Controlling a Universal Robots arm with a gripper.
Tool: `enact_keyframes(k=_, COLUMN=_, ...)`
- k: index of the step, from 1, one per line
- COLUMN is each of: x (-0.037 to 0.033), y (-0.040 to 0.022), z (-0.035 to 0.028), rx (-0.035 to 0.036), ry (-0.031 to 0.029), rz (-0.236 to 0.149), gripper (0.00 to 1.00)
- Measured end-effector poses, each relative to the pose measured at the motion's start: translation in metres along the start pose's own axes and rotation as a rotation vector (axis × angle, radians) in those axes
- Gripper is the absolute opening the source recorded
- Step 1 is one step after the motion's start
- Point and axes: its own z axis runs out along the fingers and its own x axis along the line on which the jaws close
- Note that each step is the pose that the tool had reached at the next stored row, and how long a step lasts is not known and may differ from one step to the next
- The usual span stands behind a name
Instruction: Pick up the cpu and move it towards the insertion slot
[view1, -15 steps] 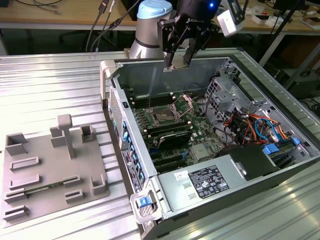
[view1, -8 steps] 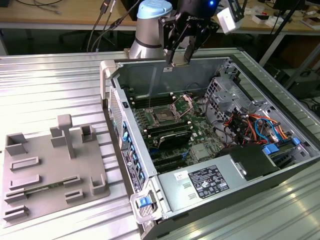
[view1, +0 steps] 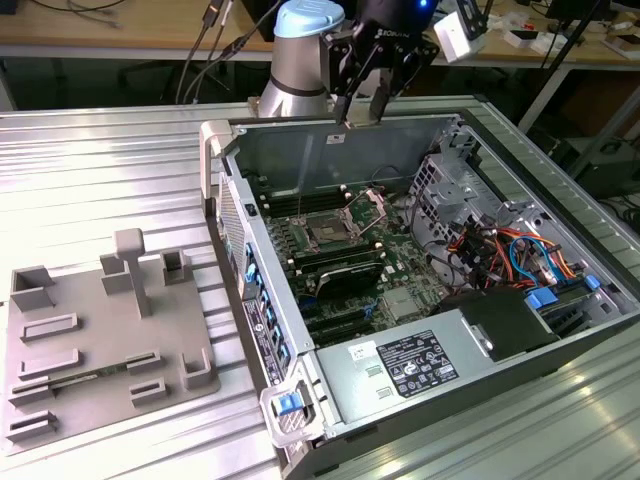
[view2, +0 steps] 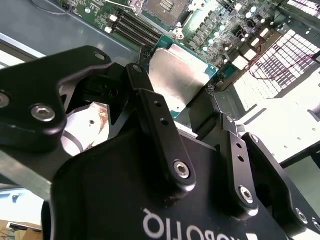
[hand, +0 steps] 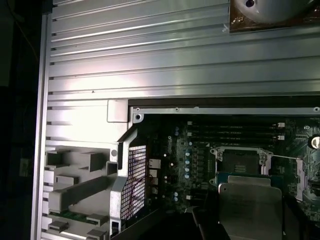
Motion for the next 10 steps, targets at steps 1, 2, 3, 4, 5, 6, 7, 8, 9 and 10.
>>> enact_keyframes(k=1, x=0.0, y=0.0013, z=0.0004, rx=0.0001, ry=-0.0009, rz=0.007, gripper=0.55)
enact_keyframes(k=2, x=-0.0001, y=0.0025, z=0.0009, rx=0.0, ry=-0.0015, rz=0.012, gripper=0.55)
enact_keyframes(k=3, x=-0.0001, y=0.0035, z=0.0012, rx=0.0, ry=-0.0017, rz=0.014, gripper=0.55)
enact_keyframes(k=4, x=-0.0001, y=0.0047, z=0.0015, rx=0.0001, ry=-0.0018, rz=0.015, gripper=0.55)
enact_keyframes(k=5, x=-0.0002, y=0.0064, z=0.0018, rx=0.0001, ry=-0.0019, rz=0.015, gripper=0.55)
enact_keyframes(k=6, x=-0.0002, y=0.008, z=0.0022, rx=0.0, ry=-0.0022, rz=0.016, gripper=0.55)
enact_keyframes(k=7, x=-0.0003, y=0.0114, z=0.0029, rx=0.0, ry=-0.0026, rz=0.017, gripper=0.55)
enact_keyframes(k=8, x=-0.0004, y=0.013, z=0.0032, rx=0.0, ry=-0.0027, rz=0.018, gripper=0.55)
enact_keyframes(k=9, x=-0.0004, y=0.0146, z=0.0035, rx=0.0001, ry=-0.0028, rz=0.019, gripper=0.55)
enact_keyframes(k=10, x=-0.0005, y=0.018, z=0.0042, rx=0.0, ry=-0.003, rz=0.02, gripper=0.55)
